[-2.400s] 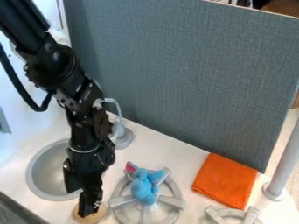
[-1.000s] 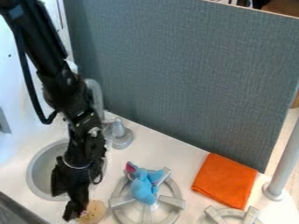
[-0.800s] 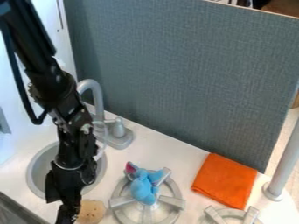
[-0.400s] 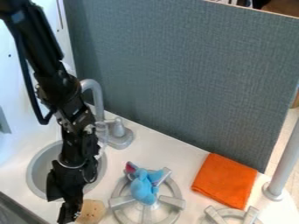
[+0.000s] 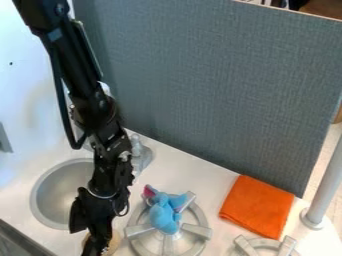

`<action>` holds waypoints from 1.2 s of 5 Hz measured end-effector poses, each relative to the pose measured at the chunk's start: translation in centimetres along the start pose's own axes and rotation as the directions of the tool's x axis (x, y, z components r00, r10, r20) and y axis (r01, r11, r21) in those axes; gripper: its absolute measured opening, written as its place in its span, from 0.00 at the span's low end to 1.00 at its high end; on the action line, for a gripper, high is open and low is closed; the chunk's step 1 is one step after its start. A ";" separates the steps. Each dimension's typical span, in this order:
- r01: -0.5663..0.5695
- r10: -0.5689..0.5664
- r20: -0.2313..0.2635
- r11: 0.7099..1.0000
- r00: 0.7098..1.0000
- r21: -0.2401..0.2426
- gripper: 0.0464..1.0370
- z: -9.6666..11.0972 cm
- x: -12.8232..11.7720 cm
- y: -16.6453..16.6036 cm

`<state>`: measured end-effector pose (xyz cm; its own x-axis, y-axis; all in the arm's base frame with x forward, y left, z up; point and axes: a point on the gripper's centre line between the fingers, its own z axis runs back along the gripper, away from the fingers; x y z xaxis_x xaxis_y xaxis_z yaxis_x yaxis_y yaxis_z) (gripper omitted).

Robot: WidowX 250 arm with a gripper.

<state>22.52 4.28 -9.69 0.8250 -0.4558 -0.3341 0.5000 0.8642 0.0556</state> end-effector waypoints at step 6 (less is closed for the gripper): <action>-0.024 0.031 0.040 0.987 0.999 -0.162 0.68 3.4 1.7 -1.1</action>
<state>24.27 1.78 -7.17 0.8501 -0.4369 -0.2940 0.4306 0.8981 -0.0894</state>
